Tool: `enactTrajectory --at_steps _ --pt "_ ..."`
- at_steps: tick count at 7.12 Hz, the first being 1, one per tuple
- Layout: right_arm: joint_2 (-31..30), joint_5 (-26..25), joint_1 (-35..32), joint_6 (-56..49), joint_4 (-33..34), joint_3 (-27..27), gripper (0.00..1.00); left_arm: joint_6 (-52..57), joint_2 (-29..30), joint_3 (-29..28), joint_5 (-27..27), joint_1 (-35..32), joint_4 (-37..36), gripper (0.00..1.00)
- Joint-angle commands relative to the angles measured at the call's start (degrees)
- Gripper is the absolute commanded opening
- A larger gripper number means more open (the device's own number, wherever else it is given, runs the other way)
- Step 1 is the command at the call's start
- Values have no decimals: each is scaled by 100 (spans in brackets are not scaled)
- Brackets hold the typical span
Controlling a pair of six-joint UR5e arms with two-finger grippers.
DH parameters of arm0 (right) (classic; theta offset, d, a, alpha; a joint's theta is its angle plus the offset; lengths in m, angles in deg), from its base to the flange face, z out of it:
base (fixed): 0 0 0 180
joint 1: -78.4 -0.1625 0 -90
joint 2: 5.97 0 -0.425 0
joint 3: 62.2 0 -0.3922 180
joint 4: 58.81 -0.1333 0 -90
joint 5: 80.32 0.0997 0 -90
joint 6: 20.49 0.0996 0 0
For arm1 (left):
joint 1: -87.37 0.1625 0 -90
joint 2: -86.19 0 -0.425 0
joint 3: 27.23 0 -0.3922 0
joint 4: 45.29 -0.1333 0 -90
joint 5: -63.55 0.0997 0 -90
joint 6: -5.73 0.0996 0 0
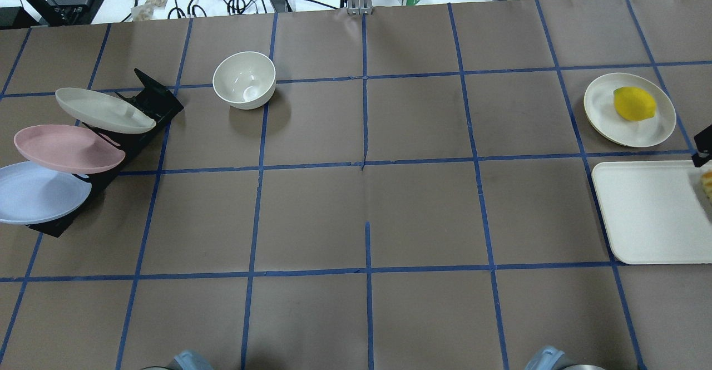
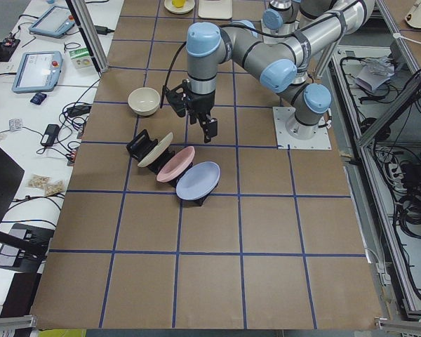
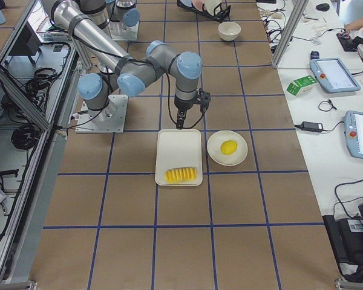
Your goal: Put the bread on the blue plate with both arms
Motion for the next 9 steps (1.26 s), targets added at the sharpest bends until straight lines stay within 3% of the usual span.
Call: enactTrajectory --at_steps 1,3,7,9 --pt "666 -146 705 -631 319 -34 100 226 326 682 413 279 -1337 100" --pt "1309 -163 884 -1481 1648 0 100 342 642 914 -68 788 -1723 100" --pt "2100 -154 990 -1573 1989 -52 100 115 1223 923 -308 949 -1697 95" --pt "2164 -137 946 -1548 2095 -9 100 149 1224 896 -860 966 -1697 96"
